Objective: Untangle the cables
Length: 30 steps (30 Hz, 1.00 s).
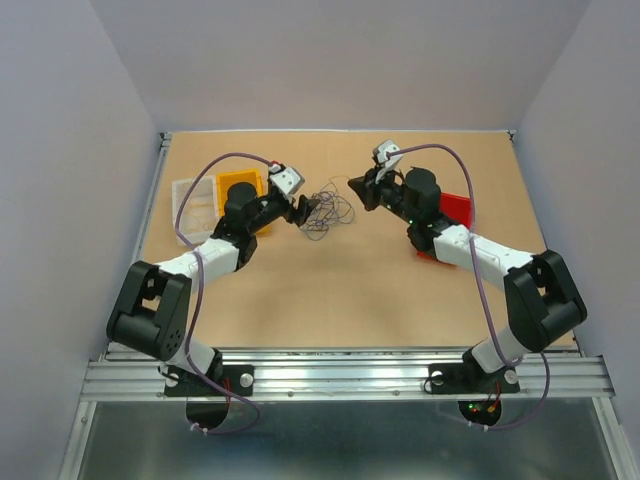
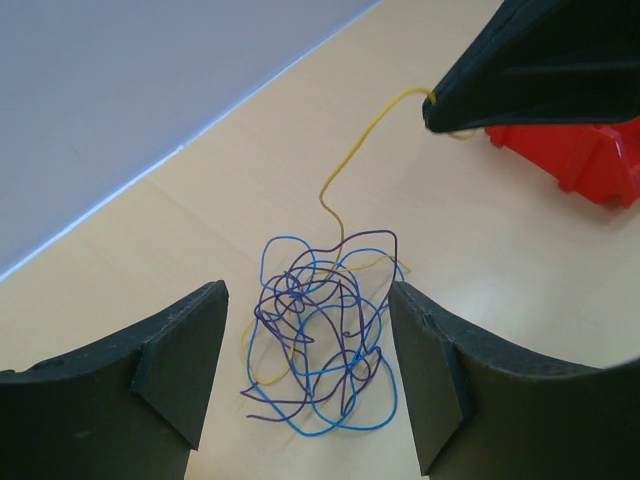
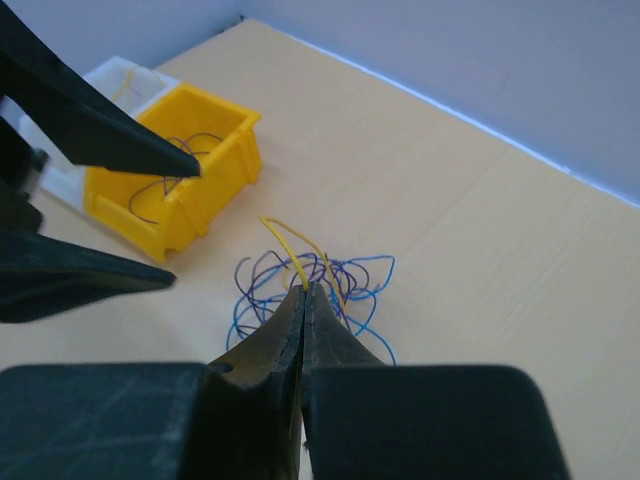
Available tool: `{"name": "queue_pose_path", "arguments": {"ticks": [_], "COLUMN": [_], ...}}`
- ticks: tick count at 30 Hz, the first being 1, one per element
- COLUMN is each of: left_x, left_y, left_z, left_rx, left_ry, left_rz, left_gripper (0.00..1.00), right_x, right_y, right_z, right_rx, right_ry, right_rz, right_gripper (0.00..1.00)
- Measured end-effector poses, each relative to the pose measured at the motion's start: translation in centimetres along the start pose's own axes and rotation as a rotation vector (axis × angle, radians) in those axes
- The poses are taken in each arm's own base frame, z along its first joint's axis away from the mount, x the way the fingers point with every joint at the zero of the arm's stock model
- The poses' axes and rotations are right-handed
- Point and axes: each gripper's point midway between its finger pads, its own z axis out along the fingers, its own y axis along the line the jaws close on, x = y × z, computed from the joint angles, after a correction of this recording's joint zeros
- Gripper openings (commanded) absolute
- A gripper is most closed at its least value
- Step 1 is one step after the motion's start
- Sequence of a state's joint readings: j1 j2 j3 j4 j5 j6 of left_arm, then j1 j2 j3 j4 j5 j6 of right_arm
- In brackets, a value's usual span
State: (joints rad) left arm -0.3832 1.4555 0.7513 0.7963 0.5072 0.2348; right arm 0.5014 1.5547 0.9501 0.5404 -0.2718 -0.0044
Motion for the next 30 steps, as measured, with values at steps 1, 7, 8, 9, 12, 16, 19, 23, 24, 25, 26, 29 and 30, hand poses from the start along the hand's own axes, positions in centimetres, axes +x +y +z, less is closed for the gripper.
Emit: {"name": "queue_pose_path", "arguments": {"ticks": [1, 7, 8, 9, 12, 16, 19, 23, 24, 25, 26, 29, 30], "left_x": [0.6, 2.0, 1.7, 1.3, 0.1, -0.9, -1.2, -1.1, -1.0, -0.7, -0.4, 0.1, 0.0], "left_y": [-0.2, -1.3, -1.4, -1.5, -1.7, -2.4, -3.1, -3.6, -3.6, -3.7, -3.8, -4.2, -4.3], "left_z": [0.3, 1.6, 1.7, 1.8, 1.9, 1.9, 1.9, 1.8, 1.9, 2.0, 2.1, 2.0, 2.0], "left_rx": [0.012, 0.063, 0.069, 0.077, 0.095, 0.137, 0.175, 0.207, 0.209, 0.214, 0.22, 0.242, 0.251], "left_ry": [0.006, -0.005, -0.017, -0.033, -0.082, -0.125, -0.14, -0.144, -0.141, -0.133, -0.125, -0.108, -0.111], "left_rz": [-0.004, 0.032, 0.045, 0.06, 0.092, 0.11, 0.111, 0.104, 0.104, 0.1, 0.096, 0.082, 0.083], "left_gripper": [0.75, 0.74, 0.74, 0.74, 0.73, 0.7, 0.61, 0.34, 0.25, 0.19, 0.15, 0.0, 0.0], "right_x": [-0.6, -3.0, -2.9, -2.8, -2.2, -2.4, -3.0, -3.6, -3.6, -3.6, -3.5, -3.2, -3.1], "right_y": [0.4, 1.8, 2.0, 2.2, 2.9, 4.3, 5.1, 6.0, 6.1, 6.2, 6.3, 6.6, 6.7], "right_z": [-0.2, -0.8, -0.9, -1.0, -1.3, -1.8, -2.1, -2.3, -2.3, -2.3, -2.3, -2.5, -2.6], "right_rx": [-0.011, -0.052, -0.057, -0.061, -0.08, -0.115, -0.135, -0.156, -0.157, -0.16, -0.163, -0.171, -0.172], "right_ry": [-0.015, -0.075, -0.076, -0.072, -0.062, -0.065, -0.078, -0.094, -0.095, -0.094, -0.092, -0.087, -0.085], "right_rz": [0.0, 0.002, 0.004, 0.007, 0.015, 0.016, 0.015, 0.01, 0.009, 0.01, 0.01, 0.01, 0.01], "right_gripper": [0.01, 0.01, 0.01, 0.01, 0.01, 0.01, 0.01, 0.0, 0.01, 0.01, 0.01, 0.0, 0.01]}}
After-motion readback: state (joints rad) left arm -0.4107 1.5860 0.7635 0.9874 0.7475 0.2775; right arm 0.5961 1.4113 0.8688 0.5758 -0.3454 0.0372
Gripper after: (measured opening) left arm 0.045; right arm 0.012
